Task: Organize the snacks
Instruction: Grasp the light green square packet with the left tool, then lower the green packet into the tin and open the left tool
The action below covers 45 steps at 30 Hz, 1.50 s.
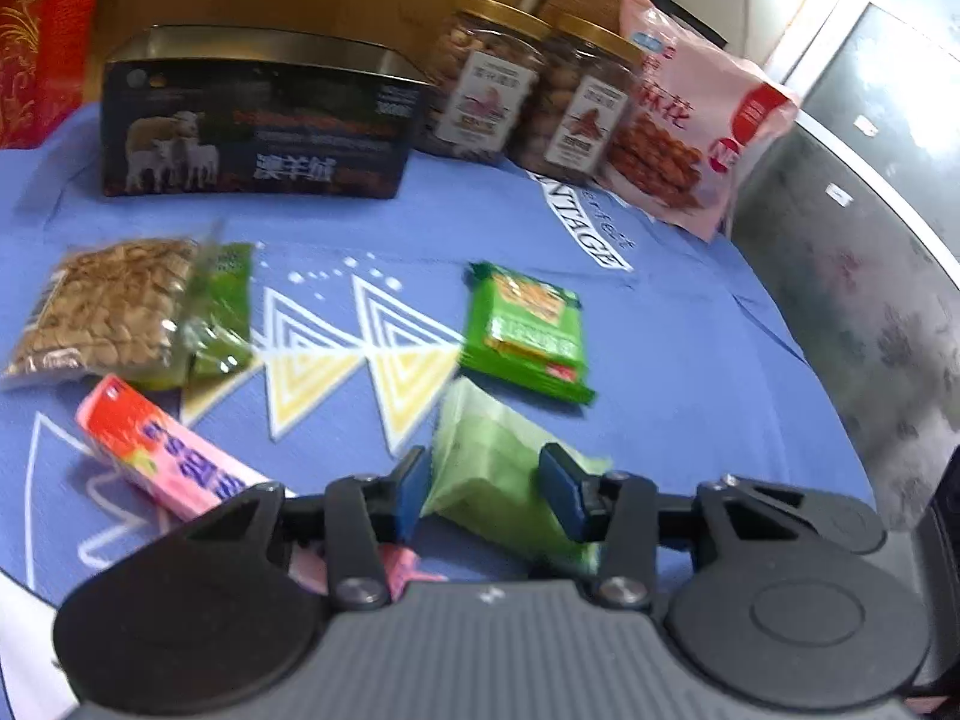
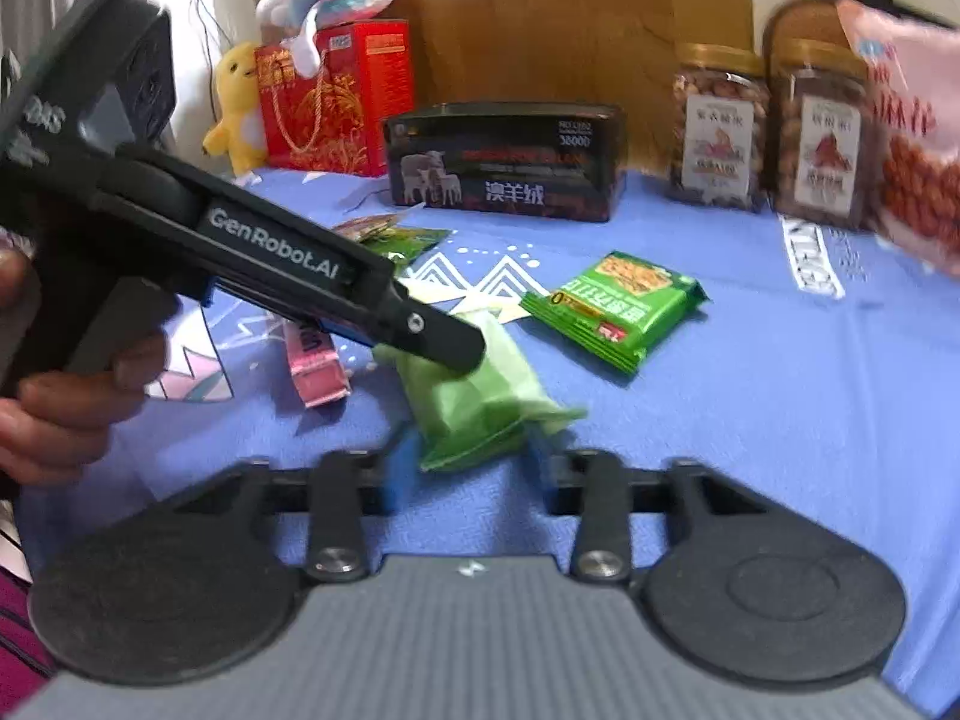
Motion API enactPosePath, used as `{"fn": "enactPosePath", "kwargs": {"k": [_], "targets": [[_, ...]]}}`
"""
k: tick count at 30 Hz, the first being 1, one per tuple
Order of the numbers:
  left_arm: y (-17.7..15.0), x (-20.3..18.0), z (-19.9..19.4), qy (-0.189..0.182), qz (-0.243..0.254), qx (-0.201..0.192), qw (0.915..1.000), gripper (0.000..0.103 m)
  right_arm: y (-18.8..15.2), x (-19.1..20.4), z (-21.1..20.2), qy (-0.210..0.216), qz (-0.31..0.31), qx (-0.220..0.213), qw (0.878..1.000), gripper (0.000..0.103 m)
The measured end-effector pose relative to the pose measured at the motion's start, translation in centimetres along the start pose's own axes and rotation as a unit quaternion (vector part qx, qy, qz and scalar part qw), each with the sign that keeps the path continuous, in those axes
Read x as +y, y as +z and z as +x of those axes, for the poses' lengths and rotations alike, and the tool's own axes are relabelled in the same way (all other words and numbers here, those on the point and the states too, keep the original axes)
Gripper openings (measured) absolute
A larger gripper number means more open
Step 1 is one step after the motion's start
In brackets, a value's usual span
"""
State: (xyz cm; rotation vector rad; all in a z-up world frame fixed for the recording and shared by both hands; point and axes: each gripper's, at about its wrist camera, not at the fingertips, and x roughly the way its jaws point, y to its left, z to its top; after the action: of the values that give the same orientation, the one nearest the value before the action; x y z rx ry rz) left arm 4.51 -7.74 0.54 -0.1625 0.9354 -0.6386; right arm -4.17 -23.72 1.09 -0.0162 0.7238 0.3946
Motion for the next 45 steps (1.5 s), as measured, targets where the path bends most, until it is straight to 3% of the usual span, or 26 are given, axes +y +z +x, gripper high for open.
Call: {"fn": "enactPosePath", "kwargs": {"k": [4, 12, 17, 21, 24, 27, 28, 31, 33, 34, 35, 36, 40, 45], "targets": [[0.3, -0.5, -1.1, -0.007, 0.004, -0.013, 0.9999, 0.032, 0.5, -0.6, -0.1, -0.012, 0.013, -0.008, 1.0, 0.023], [5.5, 0.6, -5.7, 0.01, 0.015, -0.11, 0.9937, 0.032, 6.8, -0.1, 0.7, -0.019, -0.029, -0.093, 0.995, 0.023], [11.2, 3.0, -6.0, 0.049, 0.014, -0.161, 0.9857, 0.032, 12.8, -0.4, 5.0, -0.012, -0.047, -0.13, 0.99, 0.023], [15.9, 6.5, -3.1, 0.094, -0.005, -0.177, 0.9797, 0.034, 16.6, -0.4, 10.7, -0.024, -0.062, -0.127, 0.99, 0.027], [17.4, 9.0, -1.0, 0.133, -0.031, -0.152, 0.9788, 0.034, 18.0, -2.9, 13.9, -0.028, -0.009, -0.096, 0.995, 0.028], [16.7, 11.2, -2.5, 0.14, -0.054, -0.198, 0.9686, 0.036, 17.6, -7.0, 13.3, -0.041, 0.073, -0.116, 0.99, 0.033], [16.7, 12.2, -2.9, 0.153, -0.068, -0.209, 0.9633, 0.036, 17.4, -8.4, 13.2, -0.044, 0.102, -0.112, 0.987, 0.041], [17.3, 15.2, -2.4, 0.168, -0.119, -0.192, 0.9594, 0.036, 16.6, -11.9, 14.1, -0.012, 0.194, -0.076, 0.978, 0.045], [17.1, 16.5, -1.2, 0.167, -0.134, -0.161, 0.9634, 0.036, 15.9, -13.3, 15.0, 0.031, 0.242, -0.049, 0.968, 0.045], [16.9, 16.8, -0.2, 0.162, -0.138, -0.138, 0.9674, 0.036, 15.5, -13.6, 15.2, 0.048, 0.267, -0.047, 0.961, 0.052], [16.6, 16.8, 0.4, 0.149, -0.142, -0.136, 0.9691, 0.041, 15.3, -13.6, 15.1, 0.05, 0.281, -0.046, 0.957, 0.052], [16.4, 16.5, 0.5, 0.141, -0.146, -0.138, 0.9694, 0.044, 15.2, -13.4, 14.8, 0.049, 0.279, -0.043, 0.958, 0.052], [15.8, 13.9, 0.6, 0.182, -0.118, -0.124, 0.9682, 0.044, 14.7, -11.6, 12.6, 0.027, 0.26, -0.033, 0.965, 0.053], [14.3, 12.3, 0.1, 0.156, -0.102, -0.114, 0.9759, 0.046, 12.5, -11.6, 9.7, 0.013, 0.259, -0.052, 0.964, 0.056]]}}
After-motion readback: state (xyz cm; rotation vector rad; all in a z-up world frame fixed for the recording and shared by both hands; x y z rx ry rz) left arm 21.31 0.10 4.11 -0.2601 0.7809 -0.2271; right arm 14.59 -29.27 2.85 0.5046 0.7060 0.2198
